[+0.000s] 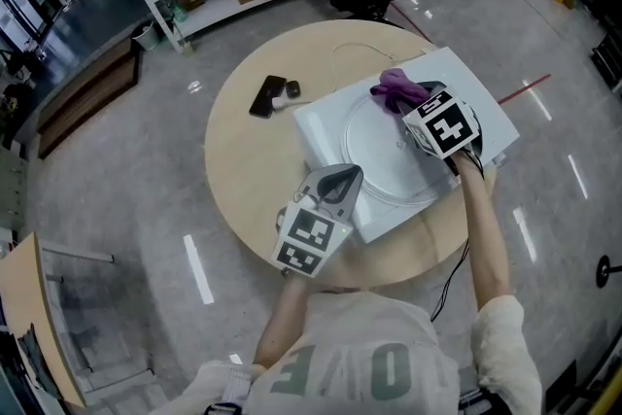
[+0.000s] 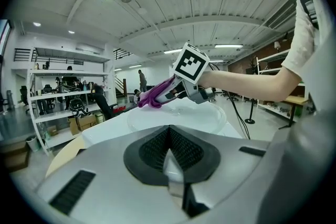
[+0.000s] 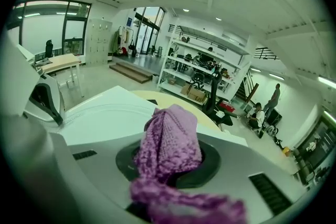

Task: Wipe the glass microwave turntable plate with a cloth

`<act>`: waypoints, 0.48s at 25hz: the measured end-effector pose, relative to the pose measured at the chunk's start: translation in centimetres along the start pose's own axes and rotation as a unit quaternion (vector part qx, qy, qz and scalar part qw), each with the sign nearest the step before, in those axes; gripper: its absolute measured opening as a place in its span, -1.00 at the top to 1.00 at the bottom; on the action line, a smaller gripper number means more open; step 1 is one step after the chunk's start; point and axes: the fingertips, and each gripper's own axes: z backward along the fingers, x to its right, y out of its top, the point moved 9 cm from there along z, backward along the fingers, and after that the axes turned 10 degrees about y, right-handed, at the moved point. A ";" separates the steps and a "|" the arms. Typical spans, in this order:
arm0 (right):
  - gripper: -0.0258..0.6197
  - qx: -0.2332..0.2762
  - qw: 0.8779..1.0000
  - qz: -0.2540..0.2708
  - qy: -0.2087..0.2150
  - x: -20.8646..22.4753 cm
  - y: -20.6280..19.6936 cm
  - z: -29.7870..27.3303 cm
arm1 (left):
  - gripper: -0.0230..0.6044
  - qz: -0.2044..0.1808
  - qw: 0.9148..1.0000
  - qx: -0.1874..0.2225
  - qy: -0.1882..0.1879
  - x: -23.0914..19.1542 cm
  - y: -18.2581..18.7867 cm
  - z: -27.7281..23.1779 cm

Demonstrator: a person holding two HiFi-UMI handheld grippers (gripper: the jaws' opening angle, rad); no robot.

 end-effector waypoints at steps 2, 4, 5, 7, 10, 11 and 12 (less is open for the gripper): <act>0.75 0.000 1.000 -0.010 -0.009 0.7 -0.8 0.6 | 0.92 0.001 1.000 0.001 0.000 -0.1 0.0 0.0; 0.74 -0.002 1.000 -0.020 -0.018 1.1 -1.7 1.3 | 0.92 -0.003 1.000 -0.001 0.002 -0.1 0.0 0.0; 0.74 -0.004 0.999 -0.024 -0.023 1.2 -2.2 1.8 | 0.92 -0.007 1.000 -0.003 0.004 0.0 0.0 0.0; 0.75 -0.011 0.999 -0.029 -0.033 1.2 -3.0 2.7 | 0.92 -0.012 1.000 -0.006 0.010 0.1 0.0 0.3; 0.74 -0.009 0.998 -0.040 -0.043 1.3 -4.3 4.1 | 0.92 -0.011 1.000 -0.007 0.014 -0.2 -0.3 0.4; 0.74 -0.006 0.998 -0.046 -0.047 1.3 -4.8 4.5 | 0.92 -0.010 1.000 -0.007 0.014 -0.4 -0.3 0.4; 0.75 -0.004 0.997 -0.052 -0.049 1.3 -5.3 4.8 | 0.92 -0.010 1.000 -0.008 0.013 -0.5 -0.3 0.4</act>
